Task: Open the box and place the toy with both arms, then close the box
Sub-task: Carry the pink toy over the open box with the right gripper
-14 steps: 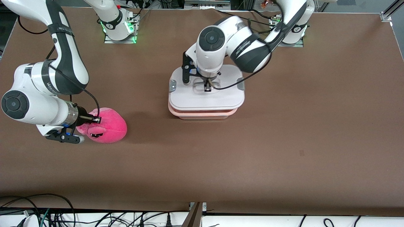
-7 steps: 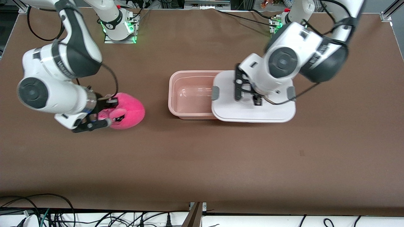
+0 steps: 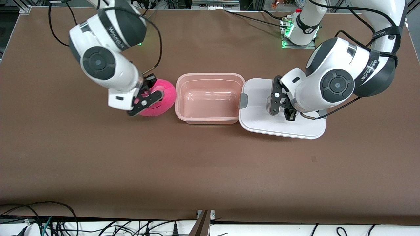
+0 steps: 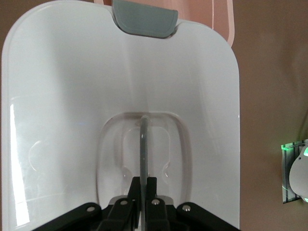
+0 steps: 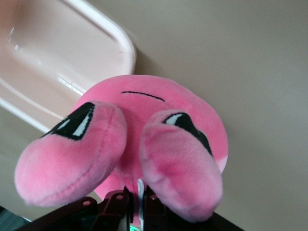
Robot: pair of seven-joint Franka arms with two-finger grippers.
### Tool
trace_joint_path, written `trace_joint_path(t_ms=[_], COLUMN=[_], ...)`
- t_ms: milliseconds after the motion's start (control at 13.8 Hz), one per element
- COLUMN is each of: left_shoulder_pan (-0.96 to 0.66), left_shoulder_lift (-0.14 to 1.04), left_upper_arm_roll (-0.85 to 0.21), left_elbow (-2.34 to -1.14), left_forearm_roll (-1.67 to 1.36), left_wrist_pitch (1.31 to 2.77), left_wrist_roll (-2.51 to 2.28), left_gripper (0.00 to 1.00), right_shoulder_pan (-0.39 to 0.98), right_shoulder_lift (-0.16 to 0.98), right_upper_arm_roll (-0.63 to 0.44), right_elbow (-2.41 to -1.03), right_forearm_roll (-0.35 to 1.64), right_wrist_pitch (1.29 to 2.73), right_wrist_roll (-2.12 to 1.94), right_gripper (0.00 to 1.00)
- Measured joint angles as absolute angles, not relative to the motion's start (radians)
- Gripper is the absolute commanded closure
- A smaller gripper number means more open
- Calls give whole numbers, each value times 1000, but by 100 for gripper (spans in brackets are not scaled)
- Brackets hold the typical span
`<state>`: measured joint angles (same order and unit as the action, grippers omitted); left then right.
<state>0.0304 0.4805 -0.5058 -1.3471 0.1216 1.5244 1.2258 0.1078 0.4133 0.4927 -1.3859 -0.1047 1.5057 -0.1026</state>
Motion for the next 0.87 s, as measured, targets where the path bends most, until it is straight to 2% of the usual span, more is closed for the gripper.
trace_joint_path(t_ms=[509, 582, 655, 727, 873], left_shoulder_pan=[30, 30, 31, 31, 32], left_shoulder_lift=[495, 496, 496, 497, 498], left_upper_arm_roll=[-507, -507, -507, -507, -507], left_elbow=[-1347, -1347, -1347, -1347, -1347], left_forearm_roll=[121, 121, 121, 121, 121], left_wrist_pitch=[1524, 1525, 1525, 1524, 1525], left_wrist_roll=[1226, 1226, 1226, 1226, 1226], left_gripper=[100, 100, 100, 100, 100], right_shoulder_pan=[289, 297, 300, 301, 305], right_shoulder_lift=[450, 462, 472, 479, 486], right_upper_arm_roll=[503, 503, 502, 502, 501], right_elbow=[-1390, -1390, -1390, -1390, -1389], right_forearm_roll=[-257, -264, -267, -268, -268], right_wrist_pitch=[1506, 1510, 1518, 1532, 1569], right_wrist_roll=[-154, -143, -126, -115, -102], right_gripper=[100, 89, 66, 1, 0])
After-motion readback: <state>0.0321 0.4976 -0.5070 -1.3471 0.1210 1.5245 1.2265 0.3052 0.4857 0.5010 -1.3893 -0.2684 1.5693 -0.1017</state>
